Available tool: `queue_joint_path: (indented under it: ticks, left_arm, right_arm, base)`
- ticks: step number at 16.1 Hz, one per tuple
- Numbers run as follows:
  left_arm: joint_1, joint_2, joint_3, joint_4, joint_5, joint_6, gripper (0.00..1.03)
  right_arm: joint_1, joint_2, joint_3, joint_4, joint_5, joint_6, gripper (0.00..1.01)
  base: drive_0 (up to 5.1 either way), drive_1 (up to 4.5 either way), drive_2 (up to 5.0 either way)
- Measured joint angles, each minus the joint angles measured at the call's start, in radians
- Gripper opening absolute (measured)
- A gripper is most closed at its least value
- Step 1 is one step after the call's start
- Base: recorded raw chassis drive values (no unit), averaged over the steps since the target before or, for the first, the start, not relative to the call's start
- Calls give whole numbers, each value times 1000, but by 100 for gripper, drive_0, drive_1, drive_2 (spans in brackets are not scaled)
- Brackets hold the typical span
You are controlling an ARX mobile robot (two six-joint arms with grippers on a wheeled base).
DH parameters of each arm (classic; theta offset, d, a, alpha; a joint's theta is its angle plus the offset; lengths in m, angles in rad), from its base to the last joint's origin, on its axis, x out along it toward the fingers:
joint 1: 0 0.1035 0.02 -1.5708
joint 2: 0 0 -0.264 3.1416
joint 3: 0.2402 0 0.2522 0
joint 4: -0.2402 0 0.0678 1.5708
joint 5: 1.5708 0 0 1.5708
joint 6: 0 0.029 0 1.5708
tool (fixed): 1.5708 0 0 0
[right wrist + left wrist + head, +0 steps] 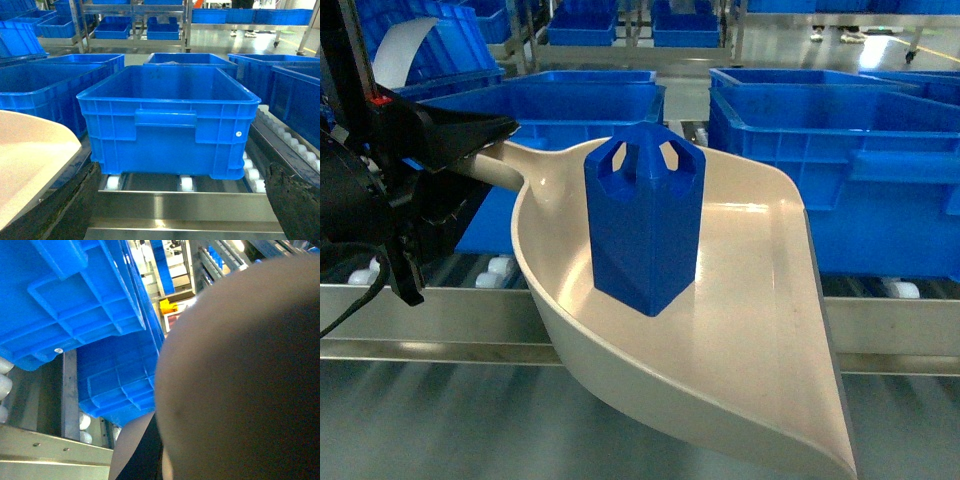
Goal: Place part in tray to right shelf
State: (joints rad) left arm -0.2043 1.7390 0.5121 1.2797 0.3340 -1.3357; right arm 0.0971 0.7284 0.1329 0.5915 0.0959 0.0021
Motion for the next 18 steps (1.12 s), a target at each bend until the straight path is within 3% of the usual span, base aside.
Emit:
queue_joint_path:
  ticks: [4, 18]
  left_arm:
    - [-3, 0, 0, 1, 0, 0, 16]
    - [-3, 0, 0, 0, 0, 0, 16]
  right_arm:
    - [0, -2, 0, 0, 0, 0, 98]
    - [0, 2, 0, 0, 0, 0, 98]
  base:
    - [-13, 399, -425]
    - [0, 0, 0]
